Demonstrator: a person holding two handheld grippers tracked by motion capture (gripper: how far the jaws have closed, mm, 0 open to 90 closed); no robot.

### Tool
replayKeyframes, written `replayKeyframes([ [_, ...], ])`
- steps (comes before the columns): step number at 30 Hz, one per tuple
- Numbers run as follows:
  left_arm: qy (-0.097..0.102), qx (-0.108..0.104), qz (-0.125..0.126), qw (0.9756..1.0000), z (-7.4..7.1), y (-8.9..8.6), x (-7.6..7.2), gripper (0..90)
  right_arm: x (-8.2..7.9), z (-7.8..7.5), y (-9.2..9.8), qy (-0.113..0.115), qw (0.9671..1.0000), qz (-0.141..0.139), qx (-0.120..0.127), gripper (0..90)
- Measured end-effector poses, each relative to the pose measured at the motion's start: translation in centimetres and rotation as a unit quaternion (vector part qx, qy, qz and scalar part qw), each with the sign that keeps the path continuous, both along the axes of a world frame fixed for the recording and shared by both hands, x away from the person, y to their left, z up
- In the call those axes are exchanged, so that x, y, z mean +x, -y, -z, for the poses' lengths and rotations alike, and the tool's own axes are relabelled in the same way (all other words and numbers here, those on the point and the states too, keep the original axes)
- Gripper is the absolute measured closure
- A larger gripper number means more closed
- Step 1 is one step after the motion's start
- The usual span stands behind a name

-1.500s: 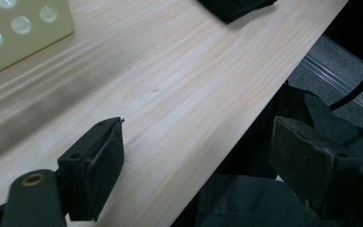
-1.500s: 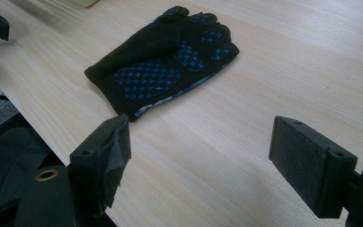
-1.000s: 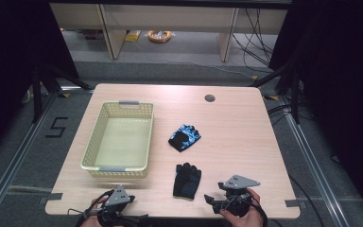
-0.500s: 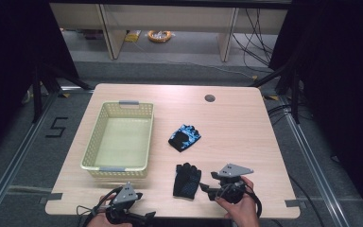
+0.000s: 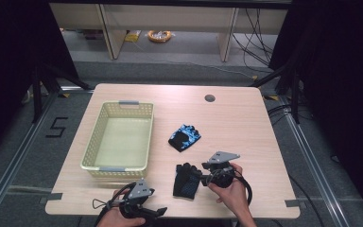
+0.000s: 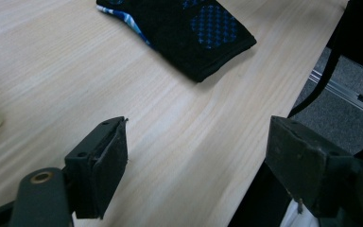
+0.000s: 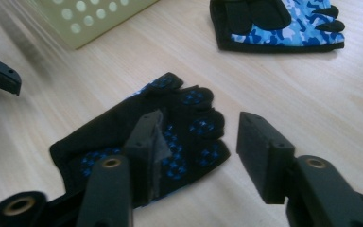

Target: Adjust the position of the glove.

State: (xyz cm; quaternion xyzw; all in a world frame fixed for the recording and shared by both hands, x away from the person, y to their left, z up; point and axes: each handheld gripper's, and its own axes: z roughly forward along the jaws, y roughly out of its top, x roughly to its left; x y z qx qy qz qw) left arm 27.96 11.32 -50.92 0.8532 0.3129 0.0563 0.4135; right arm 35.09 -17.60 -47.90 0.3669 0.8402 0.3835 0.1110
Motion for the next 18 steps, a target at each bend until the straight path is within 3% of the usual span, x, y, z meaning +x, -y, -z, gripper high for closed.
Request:
replayKeyframes([
  [1,-0.004,-0.008,-0.007,0.9999,0.0,0.3,0.1,21.5,0.3,0.2,-0.1,0.012,0.9999,-0.001,-0.004,54.9],
  [3,0.001,0.004,-0.003,1.0000,0.0,0.5,0.4,21.8,0.7,0.1,-0.3,-0.002,1.0000,0.006,-0.005,57.1],
  [4,-0.002,-0.003,-0.001,1.0000,-0.1,0.8,0.5,21.9,1.0,0.3,-0.2,0.010,0.9999,0.001,-0.009,57.8],
  [6,0.000,-0.011,-0.007,0.9999,-0.2,1.2,0.7,22.6,1.5,0.3,-0.4,0.002,0.9999,0.001,-0.017,59.4],
  [7,0.006,0.002,-0.002,1.0000,-0.2,1.2,0.9,22.9,1.7,0.4,-0.5,0.009,0.9997,-0.005,-0.022,60.4],
  [9,0.010,-0.004,-0.002,0.9999,-0.3,1.5,1.0,23.0,1.7,0.4,-0.6,0.000,0.9998,-0.001,-0.022,61.1],
  [11,0.013,0.006,0.003,0.9999,-0.3,1.9,1.3,23.9,2.0,0.5,-0.8,0.001,0.9998,0.001,-0.019,62.4],
  [13,0.011,-0.006,0.001,0.9999,-0.3,2.8,1.5,24.2,2.3,0.7,-1.1,-0.009,0.9999,0.005,-0.009,64.1],
  [14,0.014,0.004,0.007,0.9999,-0.3,3.0,1.7,25.0,2.5,0.9,-1.1,-0.002,0.9999,0.001,-0.015,64.5],
  [16,0.015,-0.001,0.004,0.9999,-0.2,3.3,1.8,26.6,2.6,0.9,-1.2,-0.009,0.9998,-0.004,-0.019,65.0],
  [18,0.027,0.019,0.019,0.9993,-0.2,3.9,2.1,29.6,2.6,1.1,-1.3,-0.021,0.9994,-0.009,-0.028,65.9],
])
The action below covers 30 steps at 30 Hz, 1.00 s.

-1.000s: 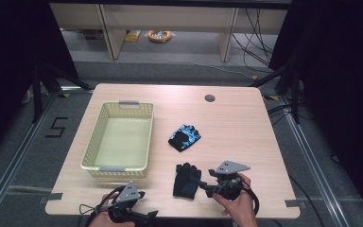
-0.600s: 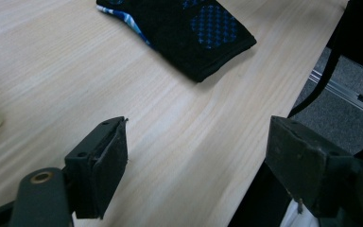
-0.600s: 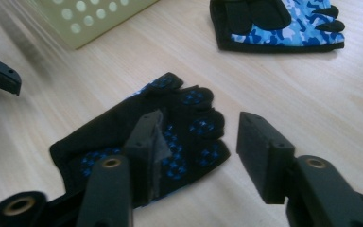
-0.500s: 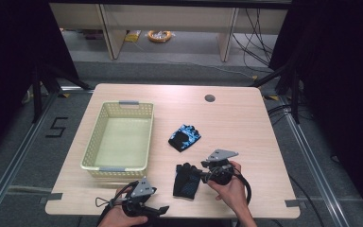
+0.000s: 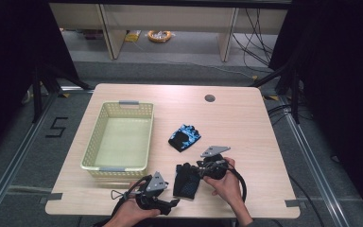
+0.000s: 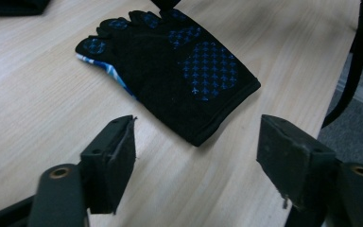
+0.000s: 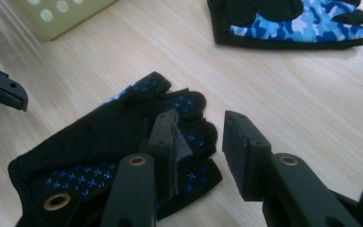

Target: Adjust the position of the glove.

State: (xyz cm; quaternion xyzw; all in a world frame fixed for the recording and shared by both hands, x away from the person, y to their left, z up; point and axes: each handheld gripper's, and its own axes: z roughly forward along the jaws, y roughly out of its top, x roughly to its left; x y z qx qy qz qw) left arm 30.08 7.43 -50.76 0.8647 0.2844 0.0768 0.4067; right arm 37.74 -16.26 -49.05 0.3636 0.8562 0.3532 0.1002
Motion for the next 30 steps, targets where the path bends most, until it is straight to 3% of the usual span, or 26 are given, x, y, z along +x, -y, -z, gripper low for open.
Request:
replayKeyframes([
  [2,0.001,-0.003,-0.006,1.0000,0.1,0.3,0.0,31.2,0.1,0.1,0.0,-0.002,1.0000,-0.003,-0.003,66.1],
  [3,0.017,0.008,0.010,0.9998,0.1,0.5,0.2,35.7,0.1,0.3,0.0,-0.004,1.0000,0.000,-0.001,66.1],
  [4,0.006,0.011,0.004,0.9999,0.2,0.8,0.2,36.7,0.2,0.4,0.1,-0.005,1.0000,-0.001,-0.001,66.1],
  [9,0.004,0.013,0.010,0.9998,0.6,1.4,0.4,40.3,0.6,0.9,-0.1,-0.017,0.9998,0.005,0.009,64.6],
  [10,0.013,0.021,0.019,0.9995,0.6,1.5,0.5,42.9,0.7,1.0,-0.1,-0.009,0.9999,0.001,0.006,64.1],
  [12,0.013,0.021,0.011,0.9996,0.8,1.7,0.5,48.6,1.0,1.2,-0.2,-0.021,0.9998,-0.001,0.001,63.9],
  [13,0.021,0.033,0.015,0.9991,0.9,1.6,0.6,51.3,1.2,1.6,-0.4,-0.020,0.9998,0.001,-0.002,65.6],
  [14,0.023,0.030,0.014,0.9992,0.9,1.7,0.6,51.3,1.2,1.6,-0.4,-0.020,0.9998,0.001,-0.002,65.6],
  [15,0.023,0.031,0.017,0.9991,0.8,1.6,0.6,57.3,1.1,1.4,-0.5,-0.036,0.9993,0.008,-0.003,70.0],
  [17,0.025,0.027,0.019,0.9992,0.9,1.5,0.5,60.9,1.0,1.3,-0.4,-0.034,0.9993,0.001,-0.013,73.6],
  [18,0.037,0.041,0.026,0.9981,0.8,1.4,0.6,65.1,1.0,1.5,-0.5,-0.022,0.9997,-0.004,-0.012,77.3],
  [20,0.033,0.040,0.024,0.9984,0.7,1.5,0.4,73.1,0.8,1.4,-0.5,-0.024,0.9996,-0.009,-0.008,80.5],
  [22,0.044,0.050,0.025,0.9974,0.7,1.2,0.3,76.4,0.6,1.0,-0.4,-0.036,0.9993,-0.011,-0.002,84.6],
  [23,0.045,0.048,0.026,0.9974,0.6,1.2,0.3,79.0,0.4,1.0,-0.4,-0.035,0.9993,-0.003,0.013,85.4],
  [26,0.043,0.043,0.028,0.9977,0.5,0.8,0.4,81.1,0.1,0.6,-0.1,-0.041,0.9989,-0.004,0.022,85.9],
  [27,0.041,0.039,0.024,0.9981,0.2,0.3,0.5,82.6,-0.5,0.5,0.0,-0.048,0.9982,0.003,0.035,86.0],
  [28,0.040,0.037,0.023,0.9982,0.0,-0.1,0.5,82.9,-0.7,0.6,-0.1,-0.042,0.9980,0.007,0.048,86.1],
  [30,0.049,0.044,0.023,0.9976,-0.3,-0.9,0.7,83.8,-1.5,0.2,0.2,-0.055,0.9968,0.003,0.058,86.1],
])
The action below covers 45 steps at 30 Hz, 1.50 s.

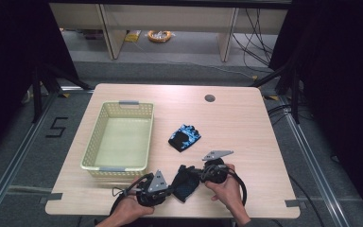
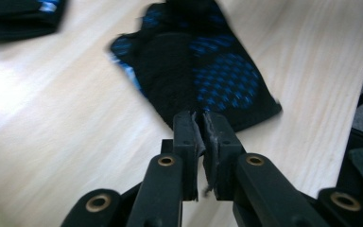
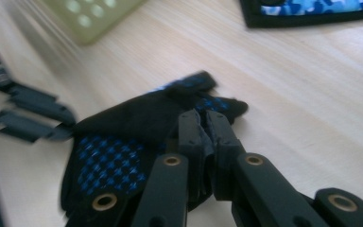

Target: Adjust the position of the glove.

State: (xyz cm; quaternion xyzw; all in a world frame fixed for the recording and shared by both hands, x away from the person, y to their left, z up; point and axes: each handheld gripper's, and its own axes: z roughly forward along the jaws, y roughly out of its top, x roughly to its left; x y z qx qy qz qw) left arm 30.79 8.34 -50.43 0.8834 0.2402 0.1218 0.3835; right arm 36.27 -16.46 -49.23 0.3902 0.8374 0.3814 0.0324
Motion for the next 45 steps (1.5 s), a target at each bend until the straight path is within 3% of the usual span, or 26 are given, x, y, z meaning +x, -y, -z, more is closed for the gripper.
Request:
replayKeyframes([
  [5,-0.007,-0.010,-0.011,0.9999,0.2,-1.1,-0.2,84.0,-1.6,-0.6,-0.5,0.005,0.9997,0.002,0.024,86.0],
  [8,-0.011,-0.010,-0.008,0.9999,0.4,-1.3,-0.4,84.0,-2.1,-0.5,-0.8,0.003,0.9998,0.000,0.020,86.0],
  [12,0.000,-0.002,-0.014,0.9999,0.2,-1.6,-0.4,83.8,-2.5,0.1,-1.1,-0.003,1.0000,0.005,0.007,85.3],
  [13,0.003,-0.003,-0.014,0.9999,0.2,-1.7,-0.2,83.7,-2.6,0.5,-1.1,0.000,1.0000,-0.001,-0.008,84.5],
  [17,0.000,0.001,-0.021,0.9998,0.5,-1.8,0.1,83.0,-2.7,0.9,-1.1,0.005,0.9995,0.003,-0.030,82.4],
  [21,0.002,-0.002,-0.014,0.9999,0.5,-1.8,0.2,82.1,-2.6,1.1,-1.2,0.009,0.9994,0.005,-0.032,81.6],
  [23,-0.007,-0.008,-0.025,0.9996,0.7,-1.8,0.2,78.4,-2.7,1.0,-1.3,-0.002,0.9991,0.004,-0.042,77.4],
  [26,-0.004,-0.008,-0.026,0.9996,0.6,-1.9,0.1,75.4,-2.8,1.0,-1.2,-0.003,0.9989,0.002,-0.046,71.0],
  [27,0.002,-0.008,-0.027,0.9996,0.5,-2.0,0.0,70.6,-2.8,0.9,-1.3,0.007,0.9987,-0.001,-0.051,59.7],
  [28,0.002,-0.014,-0.032,0.9994,0.5,-2.1,-0.1,69.4,-2.8,0.8,-1.3,0.013,0.9985,-0.003,-0.053,57.7],
  [30,0.005,-0.006,-0.029,0.9996,0.4,-2.3,0.0,66.8,-2.9,0.5,-1.3,0.019,0.9983,0.003,-0.055,53.1],
  [31,-0.003,-0.015,-0.032,0.9994,0.2,-2.5,-0.2,63.5,-2.7,-0.2,-1.2,0.035,0.9981,0.012,-0.049,43.4],
  [33,-0.002,-0.022,-0.033,0.9992,0.0,-2.9,-0.4,60.9,-2.5,-0.7,-1.2,0.040,0.9980,0.027,-0.041,39.5],
  [35,-0.006,-0.033,-0.033,0.9989,-0.3,-3.2,-0.9,58.1,-1.9,-1.4,-0.9,0.061,0.9970,0.021,-0.043,38.9],
  [36,-0.006,-0.033,-0.033,0.9989,-0.3,-3.2,-0.9,56.2,-1.9,-1.4,-0.9,0.061,0.9970,0.021,-0.043,38.9],
  [37,-0.012,-0.040,-0.033,0.9986,-0.4,-3.7,-1.5,53.1,-1.1,-2.2,-1.0,0.072,0.9968,0.021,-0.028,40.1],
  [38,-0.012,-0.040,-0.033,0.9986,-0.4,-3.7,-1.5,51.2,-0.6,-2.3,-1.0,0.086,0.9958,0.014,-0.030,41.2],
  [39,-0.027,-0.051,-0.038,0.9976,-0.5,-4.1,-1.9,49.7,-0.1,-2.6,-1.2,0.088,0.9956,0.010,-0.029,41.8],
  [41,-0.028,-0.060,-0.034,0.9972,-0.5,-4.4,-2.1,48.3,0.5,-2.7,-1.3,0.099,0.9947,0.010,-0.027,41.8],
  [42,-0.037,-0.066,-0.046,0.9961,-0.5,-4.5,-2.3,45.7,1.3,-2.8,-1.5,0.100,0.9946,0.012,-0.027,41.9],
  [43,-0.037,-0.058,-0.040,0.9969,-0.6,-4.8,-2.3,44.3,1.9,-3.0,-1.7,0.102,0.9943,0.007,-0.030,42.5],
  [45,-0.038,-0.066,-0.043,0.9962,-0.7,-5.2,-2.4,42.7,2.9,-3.0,-2.2,0.100,0.9946,0.011,-0.026,42.8],
])
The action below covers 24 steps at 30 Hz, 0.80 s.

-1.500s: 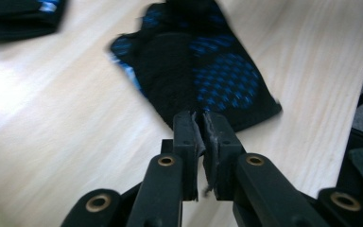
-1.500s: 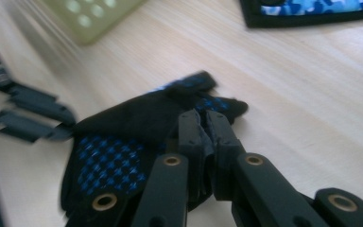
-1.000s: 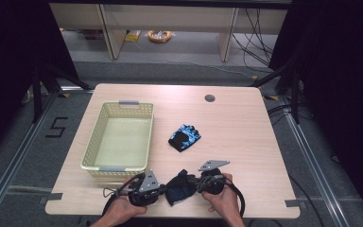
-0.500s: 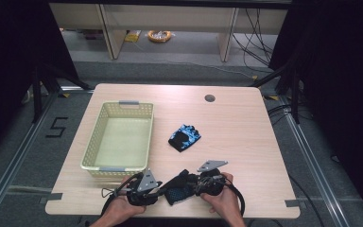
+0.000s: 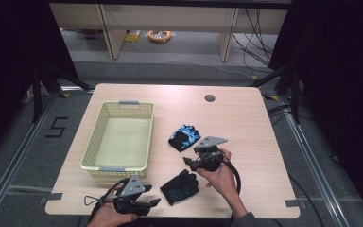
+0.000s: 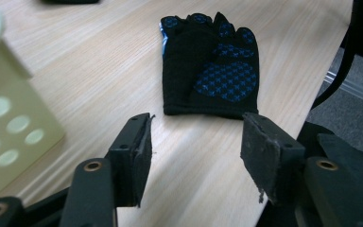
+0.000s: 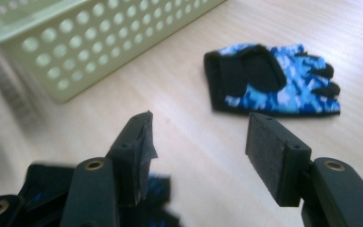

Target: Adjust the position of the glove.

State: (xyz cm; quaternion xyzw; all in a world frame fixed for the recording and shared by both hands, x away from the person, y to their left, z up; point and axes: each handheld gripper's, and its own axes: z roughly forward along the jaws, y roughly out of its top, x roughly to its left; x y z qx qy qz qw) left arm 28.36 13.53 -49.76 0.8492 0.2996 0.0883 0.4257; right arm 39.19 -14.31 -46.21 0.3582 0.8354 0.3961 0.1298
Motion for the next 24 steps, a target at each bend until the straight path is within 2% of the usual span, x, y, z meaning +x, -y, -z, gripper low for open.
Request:
replayKeyframes([
  [1,-0.001,-0.004,-0.006,1.0000,0.0,-0.5,-0.2,40.6,1.0,0.0,-0.6,-0.012,0.9999,0.002,0.001,42.2],
  [2,-0.003,-0.003,-0.014,0.9999,0.0,-0.8,-0.3,39.6,1.5,0.2,-0.8,0.003,1.0000,0.001,0.004,42.2],
  [3,-0.003,-0.003,-0.014,0.9999,0.0,-0.8,-0.3,38.4,1.7,0.0,-1.0,-0.015,0.9999,0.001,-0.001,42.2],
  [4,-0.008,-0.014,-0.022,0.9996,0.1,-1.2,-0.4,37.0,2.4,0.3,-1.4,-0.005,1.0000,0.004,0.003,42.2],
  [5,-0.008,-0.014,-0.022,0.9996,0.1,-1.2,-0.4,36.0,2.8,0.4,-1.6,-0.007,1.0000,0.004,0.000,42.1],
  [6,-0.017,-0.013,-0.028,0.9994,0.0,-1.6,-0.7,34.7,3.5,0.6,-1.8,-0.009,0.9999,-0.003,-0.008,41.9],
  [8,-0.013,-0.017,-0.024,0.9995,0.0,-1.8,-0.7,34.0,3.9,0.8,-2.1,-0.004,1.0000,0.004,-0.003,42.0],
  [9,-0.015,-0.025,-0.029,0.9992,0.0,-1.9,-1.0,33.2,5.1,1.2,-2.5,-0.006,0.9998,0.000,-0.020,41.8],
  [11,-0.013,-0.032,-0.031,0.9989,0.0,-1.9,-1.2,32.8,5.9,1.4,-3.0,-0.015,0.9995,0.007,-0.025,42.0],
  [12,-0.016,-0.026,-0.030,0.9991,-0.1,-2.1,-1.3,32.7,6.4,1.7,-3.3,-0.004,0.9997,0.007,-0.024,42.4],
  [13,-0.013,-0.017,-0.026,0.9994,-0.1,-2.3,-1.3,32.6,6.8,1.8,-3.4,-0.012,0.9996,0.001,-0.025,42.7],
  [14,-0.014,-0.023,-0.030,0.9992,-0.1,-2.2,-1.4,32.4,7.1,1.8,-3.7,-0.022,0.9994,0.001,-0.028,43.1],
  [15,-0.015,-0.027,-0.032,0.9990,0.0,-2.3,-1.6,32.4,7.4,2.2,-4.0,-0.013,0.9996,0.004,-0.025,43.6],
  [16,-0.020,-0.029,-0.032,0.9989,0.0,-2.4,-1.6,32.4,7.7,2.2,-4.2,-0.024,0.9991,-0.006,-0.034,44.3],
  [17,-0.020,-0.029,-0.032,0.9989,0.0,-2.4,-1.6,32.3,7.9,2.4,-4.4,-0.024,0.9991,-0.005,-0.036,44.5],
  [18,-0.016,-0.019,-0.035,0.9991,0.2,-2.7,-1.6,32.3,8.2,2.7,-4.7,-0.026,0.9988,-0.005,-0.041,45.0],
  [19,-0.022,-0.026,-0.039,0.9986,0.1,-2.8,-1.7,32.3,8.3,2.8,-4.8,-0.034,0.9986,-0.004,-0.041,45.6],
  [20,-0.019,-0.033,-0.041,0.9984,0.2,-2.8,-1.7,32.2,8.6,3.2,-5.0,-0.024,0.9988,-0.006,-0.042,46.0],
  [22,-0.022,-0.030,-0.047,0.9982,0.2,-3.0,-1.7,32.3,8.9,3.5,-5.1,-0.022,0.9986,-0.009,-0.048,46.5],
  [23,-0.022,-0.030,-0.047,0.9982,0.2,-3.0,-1.7,32.3,8.9,3.5,-5.1,-0.022,0.9986,-0.009,-0.048,46.5],
  [24,-0.018,-0.029,-0.042,0.9985,0.2,-3.0,-1.7,32.3,9.0,3.6,-5.1,-0.034,0.9979,-0.005,-0.055,46.9],
])
